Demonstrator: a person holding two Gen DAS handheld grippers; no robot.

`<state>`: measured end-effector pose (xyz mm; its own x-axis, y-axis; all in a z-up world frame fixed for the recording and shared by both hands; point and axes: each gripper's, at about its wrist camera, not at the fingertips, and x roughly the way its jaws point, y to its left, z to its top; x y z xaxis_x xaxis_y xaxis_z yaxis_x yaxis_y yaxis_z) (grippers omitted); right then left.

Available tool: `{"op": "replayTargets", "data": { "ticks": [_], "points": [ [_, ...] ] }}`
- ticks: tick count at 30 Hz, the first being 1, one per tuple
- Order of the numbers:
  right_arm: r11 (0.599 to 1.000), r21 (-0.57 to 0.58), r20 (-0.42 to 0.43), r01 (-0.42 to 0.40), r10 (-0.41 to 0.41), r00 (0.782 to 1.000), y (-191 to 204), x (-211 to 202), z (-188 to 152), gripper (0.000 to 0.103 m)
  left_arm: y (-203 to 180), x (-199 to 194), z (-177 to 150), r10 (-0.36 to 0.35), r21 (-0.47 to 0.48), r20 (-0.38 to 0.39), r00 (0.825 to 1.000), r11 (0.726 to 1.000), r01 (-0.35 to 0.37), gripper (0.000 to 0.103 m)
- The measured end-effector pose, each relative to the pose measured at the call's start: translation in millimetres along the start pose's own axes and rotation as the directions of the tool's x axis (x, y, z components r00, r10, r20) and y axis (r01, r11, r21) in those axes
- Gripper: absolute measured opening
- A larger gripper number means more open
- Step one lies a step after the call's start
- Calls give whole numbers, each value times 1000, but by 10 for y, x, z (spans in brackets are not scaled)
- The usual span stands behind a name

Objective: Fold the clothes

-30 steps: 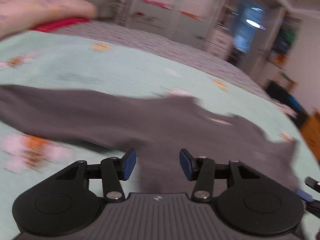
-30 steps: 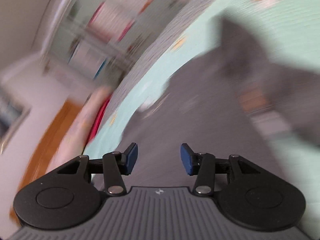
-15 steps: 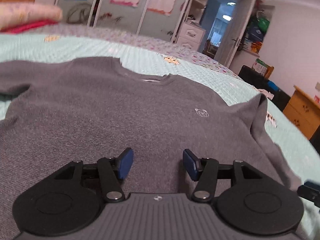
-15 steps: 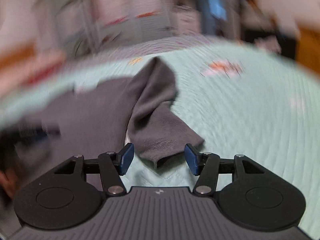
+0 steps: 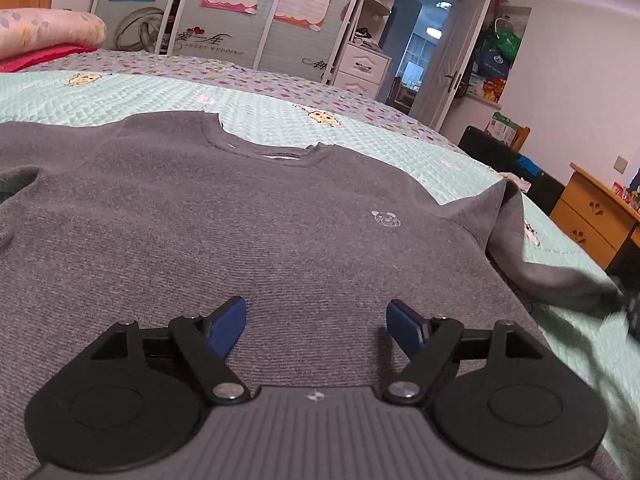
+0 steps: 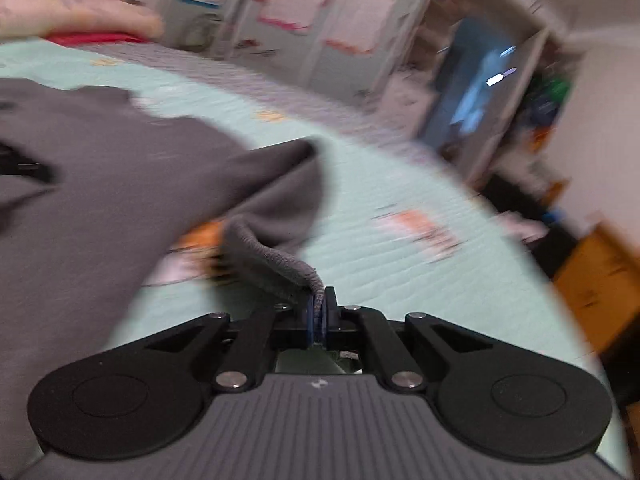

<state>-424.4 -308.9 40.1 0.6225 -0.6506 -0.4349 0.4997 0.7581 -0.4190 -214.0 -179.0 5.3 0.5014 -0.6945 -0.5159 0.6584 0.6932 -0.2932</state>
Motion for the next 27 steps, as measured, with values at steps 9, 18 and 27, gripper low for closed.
{"op": "replayTargets", "data": {
  "ticks": [9,18,27],
  "points": [
    [943,-83,20,323,-323,946,-1043,552,267,2,5,-4,2,-9,-7,2,1000,1000,10,81],
    [925,193,-102,329,-314,944,-1709,1131,520,3,10,3,8,-17,1,-3,1000,1000,17,84],
    [736,513,-373,442,-272,887,-2452,1894,441,29,23,13,10,-24,1,-4,1000,1000,24,86]
  ]
}}
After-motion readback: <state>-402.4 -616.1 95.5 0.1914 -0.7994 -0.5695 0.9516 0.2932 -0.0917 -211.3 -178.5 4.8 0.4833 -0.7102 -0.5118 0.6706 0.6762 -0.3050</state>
